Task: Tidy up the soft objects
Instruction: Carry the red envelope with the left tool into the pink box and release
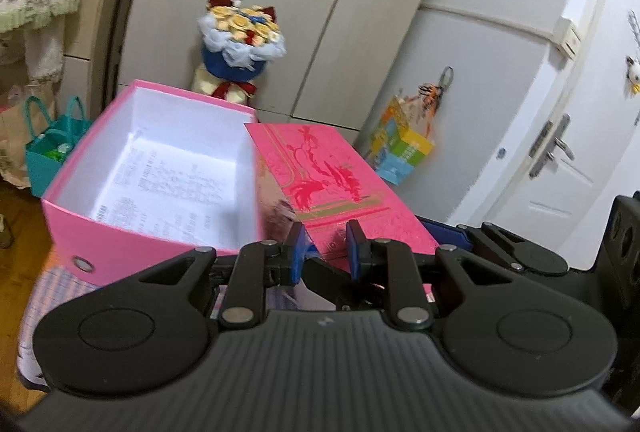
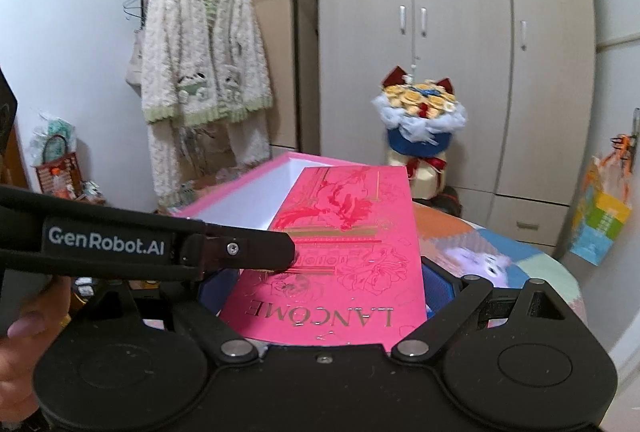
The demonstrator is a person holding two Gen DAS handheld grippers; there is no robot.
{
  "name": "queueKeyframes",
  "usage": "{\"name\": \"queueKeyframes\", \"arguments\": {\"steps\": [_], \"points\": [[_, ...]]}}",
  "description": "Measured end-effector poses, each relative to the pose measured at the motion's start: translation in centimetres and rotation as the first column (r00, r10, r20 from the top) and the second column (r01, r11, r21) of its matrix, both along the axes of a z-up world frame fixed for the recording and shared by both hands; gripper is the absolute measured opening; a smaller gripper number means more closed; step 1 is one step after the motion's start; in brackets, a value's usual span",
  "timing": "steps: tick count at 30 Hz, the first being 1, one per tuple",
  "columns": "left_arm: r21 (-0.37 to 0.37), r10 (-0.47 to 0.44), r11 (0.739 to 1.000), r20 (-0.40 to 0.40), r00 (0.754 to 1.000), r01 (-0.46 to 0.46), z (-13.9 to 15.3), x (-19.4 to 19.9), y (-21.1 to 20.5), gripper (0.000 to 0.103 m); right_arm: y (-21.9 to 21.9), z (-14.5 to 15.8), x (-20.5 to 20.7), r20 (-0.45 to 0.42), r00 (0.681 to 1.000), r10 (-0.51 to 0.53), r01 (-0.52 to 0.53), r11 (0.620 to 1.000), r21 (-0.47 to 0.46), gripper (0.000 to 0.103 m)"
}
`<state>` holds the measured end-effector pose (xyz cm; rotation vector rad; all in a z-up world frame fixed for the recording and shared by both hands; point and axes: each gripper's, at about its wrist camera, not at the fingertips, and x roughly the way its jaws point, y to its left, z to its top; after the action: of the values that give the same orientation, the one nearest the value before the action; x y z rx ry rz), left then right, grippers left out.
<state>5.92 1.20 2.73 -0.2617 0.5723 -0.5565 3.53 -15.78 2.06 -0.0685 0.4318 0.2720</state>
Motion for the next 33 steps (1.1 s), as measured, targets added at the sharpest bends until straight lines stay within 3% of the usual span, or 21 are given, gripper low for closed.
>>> {"name": "queueKeyframes", "arguments": {"steps": [6,16,17,20,24,26,29,33], "points": [[0.004,0.057,0.998,-0.031,0.998,-0.057,0.0,4.1,2.9,0.021,3.0,-0.1,4.0,-0.024,0.999,0.031,-0.030,0.999,0.044,0.095],[0.050,0.105,0.994,-0.129,0.986,-0.099,-2.0,14.4,4.2,0.020,5.3,-2.4,13.6,-0.106,0.994,0.005,0.003,0.997,0.080,0.095],[0.050,0.109,0.993,-0.142,0.984,-0.103,-2.4,15.4,4.2,0.020,5.4,-2.7,14.6,-0.114,0.993,0.004,0.006,0.997,0.081,0.093],[0.036,0.107,0.994,-0.186,0.977,-0.102,-3.7,18.1,4.3,0.019,5.5,-3.5,17.3,-0.195,0.977,0.082,-0.053,0.988,0.148,0.048],[-0.080,-0.027,0.997,-0.317,0.948,0.002,-5.7,21.0,4.3,0.020,5.9,-5.6,20.5,-0.293,0.952,0.085,-0.044,0.989,0.144,0.046],[-0.051,-0.002,0.999,-0.314,0.949,-0.015,-6.1,21.2,4.1,0.020,5.8,-6.7,21.1,-0.322,0.943,0.084,-0.037,0.988,0.148,0.037],[0.000,0.051,0.999,-0.271,0.961,-0.053,-5.9,20.8,4.1,0.020,5.4,-6.4,20.2,-0.301,0.950,0.085,-0.043,0.989,0.143,0.037],[0.022,0.038,0.999,-0.257,0.966,-0.034,-5.3,20.3,4.4,0.020,4.8,-5.3,19.2,-0.283,0.957,0.064,-0.035,0.994,0.106,0.038]]}}
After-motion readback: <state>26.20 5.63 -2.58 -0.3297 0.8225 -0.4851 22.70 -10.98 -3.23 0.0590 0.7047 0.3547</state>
